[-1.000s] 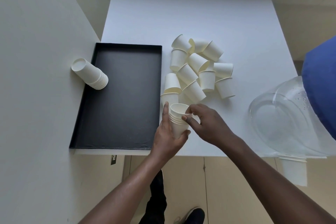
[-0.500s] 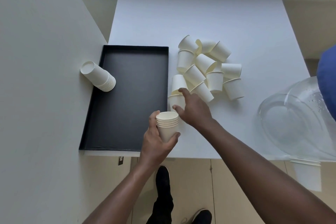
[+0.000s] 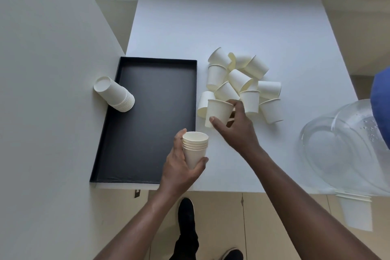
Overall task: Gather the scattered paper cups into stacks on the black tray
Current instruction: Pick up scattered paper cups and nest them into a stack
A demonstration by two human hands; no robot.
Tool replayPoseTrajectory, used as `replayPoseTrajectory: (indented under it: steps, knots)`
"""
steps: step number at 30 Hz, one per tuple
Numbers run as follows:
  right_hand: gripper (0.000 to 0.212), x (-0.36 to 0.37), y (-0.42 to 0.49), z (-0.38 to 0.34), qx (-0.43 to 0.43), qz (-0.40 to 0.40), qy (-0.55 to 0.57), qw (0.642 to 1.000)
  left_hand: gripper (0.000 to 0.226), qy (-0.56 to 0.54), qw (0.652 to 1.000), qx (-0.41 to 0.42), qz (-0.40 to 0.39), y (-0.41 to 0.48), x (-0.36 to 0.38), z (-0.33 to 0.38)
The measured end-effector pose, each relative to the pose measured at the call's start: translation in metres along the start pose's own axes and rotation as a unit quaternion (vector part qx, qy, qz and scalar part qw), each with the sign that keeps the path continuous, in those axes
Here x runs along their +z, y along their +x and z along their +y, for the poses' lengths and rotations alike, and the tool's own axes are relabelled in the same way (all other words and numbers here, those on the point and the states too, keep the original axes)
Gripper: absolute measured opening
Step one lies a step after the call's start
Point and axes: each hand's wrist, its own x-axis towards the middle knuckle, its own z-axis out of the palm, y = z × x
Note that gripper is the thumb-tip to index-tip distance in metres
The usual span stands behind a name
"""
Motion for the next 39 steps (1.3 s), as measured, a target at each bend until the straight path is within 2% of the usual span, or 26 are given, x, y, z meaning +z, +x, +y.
replayPoseTrajectory:
  steps: [2, 4, 10, 15, 18, 20, 21, 23, 25, 26, 28, 30, 32, 34, 36, 38, 39]
  knots:
    - [0.054, -0.007, -0.007, -0.010, -0.026, 0.009, 0.061, 0.998, 0.090, 0.009, 1.000, 0.009, -0.017, 0.005, 0.002, 0.005]
    - [0.053, -0.008, -0.016, -0.016, -0.058, -0.008, 0.075, 0.995, 0.090, 0.007, 0.999, 0.017, -0.031, 0.012, 0.006, 0.011]
    - [0.052, -0.007, -0.019, -0.014, -0.082, -0.034, -0.008, 0.996, 0.108, 0.008, 0.997, 0.045, -0.067, 0.025, 0.012, 0.017]
    - [0.036, -0.003, -0.030, -0.006, -0.078, -0.059, -0.017, 0.995, 0.123, 0.003, 0.994, 0.071, -0.077, 0.034, 0.014, 0.019]
    - [0.040, -0.008, -0.034, 0.000, -0.080, -0.104, -0.041, 0.990, 0.122, -0.004, 0.994, 0.071, -0.080, 0.038, 0.014, 0.019]
    - [0.042, -0.012, -0.033, 0.004, -0.083, -0.125, -0.017, 0.989, 0.111, 0.000, 0.994, 0.070, -0.083, 0.039, 0.015, 0.018]
    - [0.043, -0.014, -0.030, 0.006, -0.080, -0.106, 0.010, 0.991, 0.105, 0.004, 0.994, 0.070, -0.083, 0.040, 0.016, 0.017]
    - [0.044, -0.016, -0.017, 0.013, -0.074, -0.010, 0.015, 0.997, 0.098, 0.007, 0.994, 0.066, -0.081, 0.043, 0.019, 0.018]
    - [0.047, -0.017, 0.003, 0.022, -0.072, 0.062, -0.106, 0.990, 0.096, 0.014, 0.995, 0.060, -0.080, 0.044, 0.022, 0.018]
    - [0.054, -0.016, 0.015, 0.027, -0.069, 0.056, -0.209, 0.974, 0.096, 0.021, 0.995, 0.056, -0.081, 0.043, 0.024, 0.018]
    - [0.067, -0.010, 0.033, 0.034, -0.055, -0.005, -0.373, 0.926, 0.096, 0.030, 0.995, 0.045, -0.084, 0.042, 0.026, 0.017]
    - [0.069, -0.002, 0.043, 0.039, -0.054, -0.047, -0.432, 0.899, 0.097, 0.035, 0.995, 0.037, -0.086, 0.041, 0.027, 0.016]
    - [0.069, 0.003, 0.046, 0.046, -0.062, -0.057, -0.445, 0.892, 0.098, 0.038, 0.995, 0.030, -0.085, 0.041, 0.029, 0.017]
    - [0.069, 0.001, 0.043, 0.050, -0.060, -0.057, -0.441, 0.894, 0.100, 0.043, 0.995, 0.024, -0.083, 0.041, 0.031, 0.020]
    - [0.068, -0.012, 0.040, 0.050, -0.039, -0.025, -0.376, 0.925, 0.102, 0.049, 0.995, 0.022, -0.084, 0.041, 0.035, 0.023]
    - [0.064, -0.029, 0.039, 0.045, 0.007, 0.041, -0.205, 0.978, 0.105, 0.056, 0.994, 0.018, -0.089, 0.041, 0.039, 0.026]
    - [0.062, -0.036, 0.038, 0.041, 0.023, 0.070, -0.108, 0.991, 0.107, 0.060, 0.994, 0.015, -0.095, 0.041, 0.042, 0.028]
